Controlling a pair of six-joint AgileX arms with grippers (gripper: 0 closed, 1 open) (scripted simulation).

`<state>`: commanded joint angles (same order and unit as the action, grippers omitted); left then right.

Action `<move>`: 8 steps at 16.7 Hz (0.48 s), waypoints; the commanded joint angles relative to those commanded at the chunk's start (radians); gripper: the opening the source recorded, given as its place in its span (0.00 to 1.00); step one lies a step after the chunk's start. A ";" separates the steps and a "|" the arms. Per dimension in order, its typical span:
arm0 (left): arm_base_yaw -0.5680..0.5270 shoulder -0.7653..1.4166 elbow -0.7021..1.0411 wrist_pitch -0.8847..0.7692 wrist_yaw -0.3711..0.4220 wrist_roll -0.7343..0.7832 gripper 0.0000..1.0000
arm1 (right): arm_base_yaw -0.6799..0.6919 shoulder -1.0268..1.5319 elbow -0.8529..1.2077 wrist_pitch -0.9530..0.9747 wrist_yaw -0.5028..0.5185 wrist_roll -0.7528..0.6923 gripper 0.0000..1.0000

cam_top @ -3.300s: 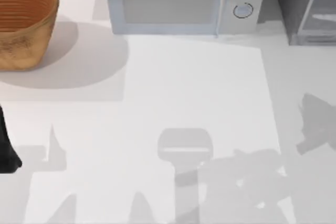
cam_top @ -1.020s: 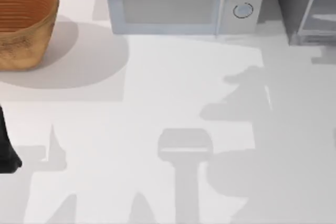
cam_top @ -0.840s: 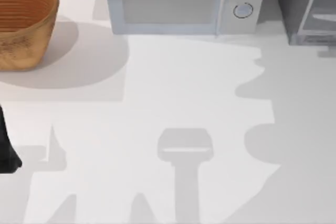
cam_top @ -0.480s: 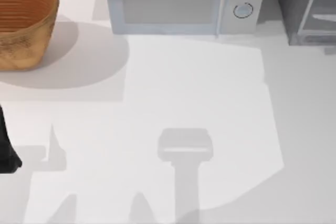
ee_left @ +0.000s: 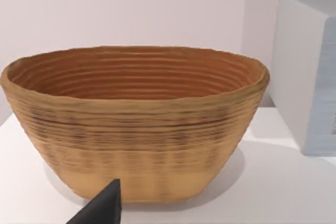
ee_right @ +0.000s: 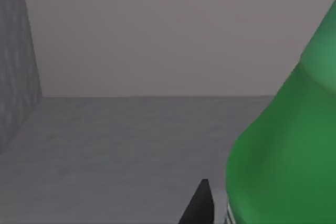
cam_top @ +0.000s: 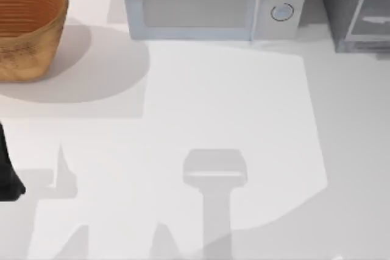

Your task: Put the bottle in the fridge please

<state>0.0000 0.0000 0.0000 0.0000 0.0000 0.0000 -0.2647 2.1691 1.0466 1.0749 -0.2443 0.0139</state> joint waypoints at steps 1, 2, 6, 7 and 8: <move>0.000 0.000 0.000 0.000 0.000 0.000 1.00 | 0.004 0.027 0.038 -0.020 0.004 0.000 0.01; 0.000 0.000 0.000 0.000 0.000 0.000 1.00 | 0.008 0.053 0.084 -0.041 0.008 0.001 0.01; 0.000 0.000 0.000 0.000 0.000 0.000 1.00 | 0.024 0.129 0.316 -0.113 0.021 0.000 0.01; 0.000 0.000 0.000 0.000 0.000 0.000 1.00 | 0.028 0.150 0.362 -0.136 0.025 -0.001 0.01; 0.000 0.000 0.000 0.000 0.000 0.000 1.00 | 0.032 0.172 0.397 -0.158 0.030 -0.001 0.01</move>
<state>0.0000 0.0000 0.0000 0.0000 0.0000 0.0000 -0.2328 2.3408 1.4435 0.9168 -0.2139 0.0127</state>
